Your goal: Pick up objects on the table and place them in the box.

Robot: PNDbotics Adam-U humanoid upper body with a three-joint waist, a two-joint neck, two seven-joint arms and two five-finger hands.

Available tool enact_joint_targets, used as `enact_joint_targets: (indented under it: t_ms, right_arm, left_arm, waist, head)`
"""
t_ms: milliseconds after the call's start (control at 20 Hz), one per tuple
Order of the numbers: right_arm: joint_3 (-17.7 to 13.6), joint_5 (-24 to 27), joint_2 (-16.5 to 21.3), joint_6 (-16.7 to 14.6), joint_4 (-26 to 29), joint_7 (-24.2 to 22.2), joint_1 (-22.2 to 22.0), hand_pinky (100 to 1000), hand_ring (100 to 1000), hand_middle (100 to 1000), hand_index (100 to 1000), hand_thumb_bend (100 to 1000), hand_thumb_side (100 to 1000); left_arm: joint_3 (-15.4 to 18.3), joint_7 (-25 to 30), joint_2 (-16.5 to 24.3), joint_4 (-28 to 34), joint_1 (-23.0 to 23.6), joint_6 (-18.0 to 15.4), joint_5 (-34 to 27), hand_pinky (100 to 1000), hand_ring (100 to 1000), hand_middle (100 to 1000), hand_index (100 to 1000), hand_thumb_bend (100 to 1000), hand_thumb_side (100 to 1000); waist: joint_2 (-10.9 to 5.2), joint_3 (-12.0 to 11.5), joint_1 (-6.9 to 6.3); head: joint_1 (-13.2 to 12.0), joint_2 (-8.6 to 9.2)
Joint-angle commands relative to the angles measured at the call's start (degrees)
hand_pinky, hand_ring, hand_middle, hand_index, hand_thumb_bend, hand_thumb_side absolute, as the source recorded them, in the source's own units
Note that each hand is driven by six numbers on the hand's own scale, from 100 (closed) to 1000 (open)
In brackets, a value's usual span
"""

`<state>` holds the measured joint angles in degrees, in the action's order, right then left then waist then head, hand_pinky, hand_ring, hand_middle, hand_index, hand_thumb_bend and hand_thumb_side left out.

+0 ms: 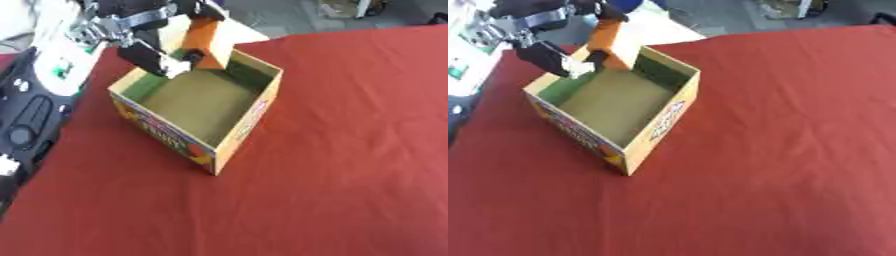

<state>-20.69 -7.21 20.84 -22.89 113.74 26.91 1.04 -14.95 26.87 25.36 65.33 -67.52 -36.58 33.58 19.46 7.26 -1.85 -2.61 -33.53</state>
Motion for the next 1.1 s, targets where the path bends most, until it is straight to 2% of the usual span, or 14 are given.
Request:
enact_joint_targets:
  t_ms: [50, 350, 850, 1000, 1100]
  right_arm:
    - [-0.19, 0.47, 0.43, 0.05, 0.85, -0.31, 0.34, 632, 745, 495, 693, 100, 771]
    - [-0.29, 0.58, -0.08, 0.15, 0.85, -0.39, 0.40, 632, 745, 494, 693, 100, 771]
    - [-0.35, 0.66, -0.36, 0.22, 0.85, -0.53, 0.47, 633, 746, 494, 693, 100, 771]
    - [-0.39, 0.66, -0.35, 0.23, 0.85, -0.54, 0.39, 634, 746, 494, 693, 100, 771]
    - [-0.40, 0.67, -0.37, 0.27, 0.85, -0.57, 0.35, 634, 746, 494, 693, 100, 770]
  left_arm:
    - [-0.24, 4.33, -0.24, -0.55, -0.58, -6.65, 2.47, 767, 732, 533, 689, 100, 250]
    - [-0.40, 4.70, -1.76, -2.61, 0.41, -7.73, 5.26, 773, 741, 548, 694, 100, 252]
    - [-0.64, 0.63, -2.94, -4.39, 1.32, -8.88, 13.51, 800, 781, 609, 734, 100, 266]
    - [-0.73, -0.27, -3.17, -5.02, 1.59, -8.99, 15.93, 853, 890, 786, 863, 100, 277]
    - [-0.75, -0.71, -3.23, -5.11, 1.64, -8.87, 17.50, 879, 925, 819, 889, 100, 292]
  waist:
    - [-0.91, 0.18, 0.17]
    - [-0.70, 0.51, 0.27]
    - [-0.60, 0.72, 0.23]
    - [-0.74, 0.67, 0.23]
    - [-0.82, 0.62, 0.23]
  head:
    - [-0.10, 0.68]
    - [-0.19, 0.82]
    - [-0.25, 0.81]
    - [-0.15, 0.60]
    - [-0.10, 0.49]
